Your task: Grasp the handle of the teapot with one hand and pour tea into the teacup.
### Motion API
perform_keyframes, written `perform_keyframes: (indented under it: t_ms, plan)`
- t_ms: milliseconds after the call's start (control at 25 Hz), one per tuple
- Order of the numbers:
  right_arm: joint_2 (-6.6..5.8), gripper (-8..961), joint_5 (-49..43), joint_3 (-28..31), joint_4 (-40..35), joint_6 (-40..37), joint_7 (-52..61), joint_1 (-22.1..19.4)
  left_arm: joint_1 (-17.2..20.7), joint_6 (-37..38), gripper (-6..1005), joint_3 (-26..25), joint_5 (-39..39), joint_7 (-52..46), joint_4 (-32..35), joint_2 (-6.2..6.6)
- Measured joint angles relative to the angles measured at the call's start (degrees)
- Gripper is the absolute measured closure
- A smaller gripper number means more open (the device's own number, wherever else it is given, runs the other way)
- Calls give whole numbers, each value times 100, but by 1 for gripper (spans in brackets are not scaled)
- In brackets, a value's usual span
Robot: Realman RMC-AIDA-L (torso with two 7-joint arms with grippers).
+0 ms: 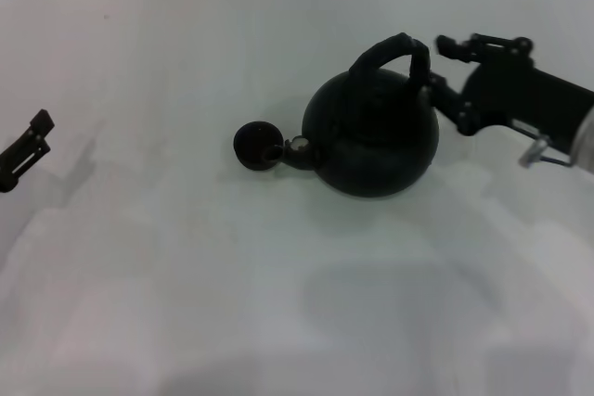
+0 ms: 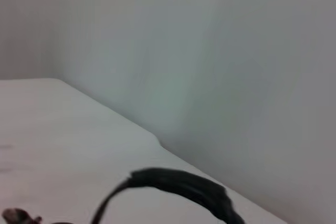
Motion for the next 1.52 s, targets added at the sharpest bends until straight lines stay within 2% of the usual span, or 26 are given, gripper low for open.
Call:
perform_keyframes:
  t_ms: [200, 400, 520, 640, 800, 880, 1040, 1280, 1520]
  plan:
    - [22, 538, 132, 362, -216, 150, -152, -153, 25, 0, 138, -4, -22, 0, -95, 2]
    - [16, 443, 919, 672, -789, 540, -838, -174, 30, 9, 137, -3, -26, 0, -158, 4]
    - [25, 385, 1476, 1145, -1463, 1349, -1406, -171, 33, 11, 137, -3, -26, 0, -211, 10]
    - [21, 328, 2239, 1736, -2485, 2528, -1979, -67, 138, -38, 138, -4, -25, 0, -402, 10]
    - [16, 185, 2890, 2564, -3978, 3925, -2797, 228, 297, -306, 136, -182, -50, 0, -607, 1]
    - [11, 113, 2990, 2869, -4401, 4252, -3011, 320, 319, -517, 134, -406, -57, 0, -616, -9]
    - [9, 93, 3012, 3105, -4527, 4233, -3230, 359, 328, -769, 132, -786, -243, -6, -520, -39]
    - [-10, 88, 3020, 3611, -4567, 4083, -3328, 603, 381, -969, 129, -810, -1087, -201, -197, -65]
    - [-10, 88, 3021, 3864, -4605, 4045, -3863, 757, 366, -1230, 121, -779, -1610, 326, 223, -72]
